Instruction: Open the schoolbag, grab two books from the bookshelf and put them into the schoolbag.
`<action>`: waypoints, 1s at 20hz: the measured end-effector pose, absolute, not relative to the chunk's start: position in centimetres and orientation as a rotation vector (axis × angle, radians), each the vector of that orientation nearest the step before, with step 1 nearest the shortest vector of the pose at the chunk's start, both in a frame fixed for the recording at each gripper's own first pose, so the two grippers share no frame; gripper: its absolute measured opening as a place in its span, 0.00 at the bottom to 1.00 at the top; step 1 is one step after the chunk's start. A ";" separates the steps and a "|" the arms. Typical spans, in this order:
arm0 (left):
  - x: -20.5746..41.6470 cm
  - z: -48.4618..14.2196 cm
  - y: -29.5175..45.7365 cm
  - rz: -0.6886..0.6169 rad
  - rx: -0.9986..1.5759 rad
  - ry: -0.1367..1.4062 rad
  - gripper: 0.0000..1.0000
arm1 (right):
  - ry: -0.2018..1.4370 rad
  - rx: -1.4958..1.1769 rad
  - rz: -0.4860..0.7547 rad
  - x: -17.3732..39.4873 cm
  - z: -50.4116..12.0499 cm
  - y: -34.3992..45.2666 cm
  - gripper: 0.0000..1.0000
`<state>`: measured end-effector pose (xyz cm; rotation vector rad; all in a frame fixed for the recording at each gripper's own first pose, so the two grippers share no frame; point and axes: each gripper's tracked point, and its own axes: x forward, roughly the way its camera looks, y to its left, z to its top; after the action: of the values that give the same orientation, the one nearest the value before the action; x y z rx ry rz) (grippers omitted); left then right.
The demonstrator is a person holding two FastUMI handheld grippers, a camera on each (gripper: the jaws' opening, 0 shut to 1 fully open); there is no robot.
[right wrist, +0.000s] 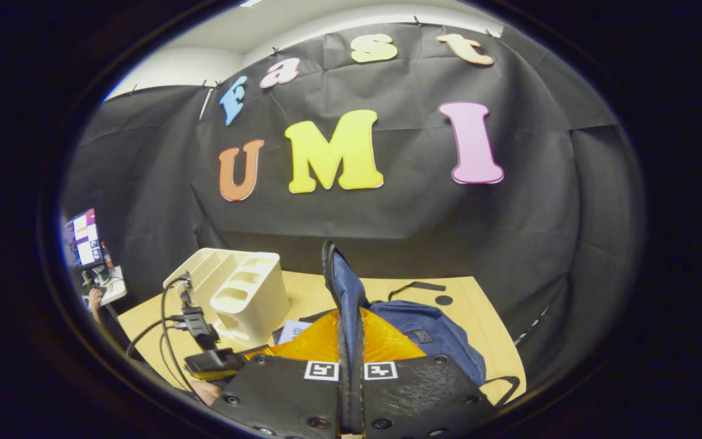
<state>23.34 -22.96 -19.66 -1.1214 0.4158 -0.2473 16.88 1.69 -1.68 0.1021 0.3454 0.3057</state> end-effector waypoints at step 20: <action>25.3 -19.5 -28.8 -0.269 -1.004 0.395 0.59 | 0.324 0.110 0.291 17.1 -2.3 1.3 0.01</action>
<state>25.28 -28.81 -19.50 -1.0035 0.3949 -0.2687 17.08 1.34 -2.29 0.1102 0.3238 0.2911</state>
